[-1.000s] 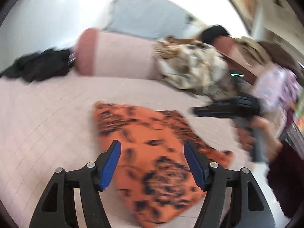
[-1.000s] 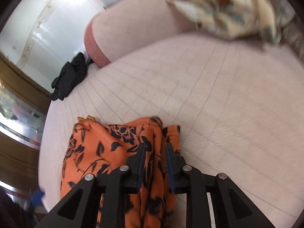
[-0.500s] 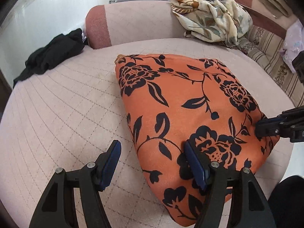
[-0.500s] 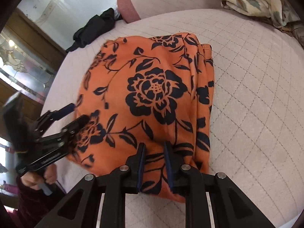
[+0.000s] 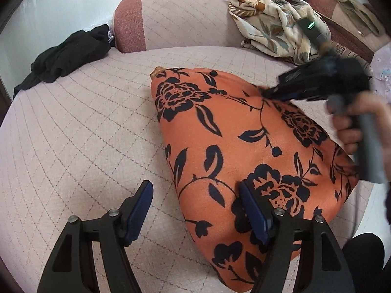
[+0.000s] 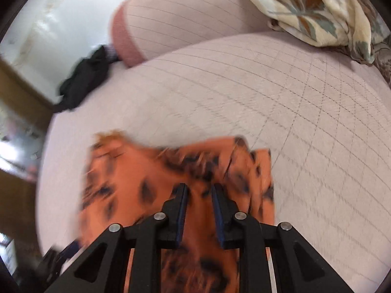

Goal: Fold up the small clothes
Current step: 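Release the blouse and press the folded bundle flat with the right gripper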

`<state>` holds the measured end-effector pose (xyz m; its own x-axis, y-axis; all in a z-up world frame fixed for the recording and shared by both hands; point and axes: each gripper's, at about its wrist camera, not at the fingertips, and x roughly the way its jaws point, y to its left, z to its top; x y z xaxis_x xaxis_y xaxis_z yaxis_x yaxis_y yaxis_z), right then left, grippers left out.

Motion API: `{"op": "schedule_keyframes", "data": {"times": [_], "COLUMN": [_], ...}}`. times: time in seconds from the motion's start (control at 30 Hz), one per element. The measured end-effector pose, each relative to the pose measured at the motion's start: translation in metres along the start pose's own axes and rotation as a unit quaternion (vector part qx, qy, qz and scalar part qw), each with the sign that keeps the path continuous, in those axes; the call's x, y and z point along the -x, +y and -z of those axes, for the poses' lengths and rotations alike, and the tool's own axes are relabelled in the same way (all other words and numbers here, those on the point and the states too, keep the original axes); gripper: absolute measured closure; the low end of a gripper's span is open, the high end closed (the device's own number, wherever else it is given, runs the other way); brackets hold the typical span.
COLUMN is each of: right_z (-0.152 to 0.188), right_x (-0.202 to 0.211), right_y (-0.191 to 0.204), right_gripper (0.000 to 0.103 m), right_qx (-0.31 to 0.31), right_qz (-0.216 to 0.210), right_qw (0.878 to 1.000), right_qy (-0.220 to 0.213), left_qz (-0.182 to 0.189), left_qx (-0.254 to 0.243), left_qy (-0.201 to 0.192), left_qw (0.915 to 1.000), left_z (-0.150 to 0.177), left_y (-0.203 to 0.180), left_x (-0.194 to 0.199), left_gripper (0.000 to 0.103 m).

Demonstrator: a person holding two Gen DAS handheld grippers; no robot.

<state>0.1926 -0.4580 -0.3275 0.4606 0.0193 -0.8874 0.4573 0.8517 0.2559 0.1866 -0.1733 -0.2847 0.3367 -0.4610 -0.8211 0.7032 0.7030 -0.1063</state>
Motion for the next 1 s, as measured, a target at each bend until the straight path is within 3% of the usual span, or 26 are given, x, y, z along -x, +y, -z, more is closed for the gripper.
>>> {"op": "schedule_keyframes", "data": {"times": [0.1, 0.23, 0.33, 0.43, 0.53, 0.6, 0.7, 0.8, 0.93, 1.0], "right_z": [-0.003, 0.007, 0.022, 0.046, 0.077, 0.094, 0.108, 0.129, 0.149, 0.141], "right_x": [-0.018, 0.009, 0.035, 0.049, 0.045, 0.056, 0.080, 0.102, 0.087, 0.091], "right_y": [-0.009, -0.005, -0.005, 0.003, -0.001, -0.007, -0.009, -0.007, -0.002, 0.002], "right_gripper": [0.080, 0.080, 0.079, 0.079, 0.079, 0.079, 0.079, 0.079, 0.078, 0.078], "right_qx": [-0.003, -0.009, 0.005, 0.027, 0.044, 0.051, 0.047, 0.054, 0.105, 0.090], "right_qz": [0.013, 0.021, 0.002, -0.015, 0.001, -0.007, 0.015, -0.011, 0.028, 0.030], "right_qw": [1.000, 1.000, 1.000, 0.999, 0.999, 0.999, 0.999, 0.998, 0.992, 0.993], "right_qy": [-0.011, -0.019, -0.021, -0.009, 0.025, 0.009, 0.014, 0.017, 0.056, 0.072], "left_qz": [-0.001, -0.009, -0.018, -0.028, -0.027, -0.021, -0.016, -0.022, -0.041, -0.044], "left_qx": [0.004, 0.003, 0.005, 0.005, 0.011, 0.022, 0.029, 0.022, -0.007, -0.018], "left_qy": [0.006, 0.005, 0.001, -0.003, 0.001, 0.004, 0.006, 0.005, -0.002, -0.003], "left_qw": [1.0000, 0.9999, 0.9998, 0.9996, 0.9996, 0.9995, 0.9994, 0.9995, 0.9991, 0.9989], "left_z": [0.000, 0.001, 0.003, 0.005, 0.010, 0.011, 0.013, 0.015, 0.024, 0.027], "left_y": [0.002, 0.000, -0.002, -0.004, -0.003, 0.000, 0.003, 0.000, -0.013, -0.016], "left_x": [-0.003, -0.001, -0.001, 0.000, 0.000, 0.001, 0.005, 0.010, 0.015, 0.017], "left_gripper": [0.024, 0.023, 0.023, 0.021, 0.018, 0.017, 0.017, 0.017, 0.017, 0.017]}}
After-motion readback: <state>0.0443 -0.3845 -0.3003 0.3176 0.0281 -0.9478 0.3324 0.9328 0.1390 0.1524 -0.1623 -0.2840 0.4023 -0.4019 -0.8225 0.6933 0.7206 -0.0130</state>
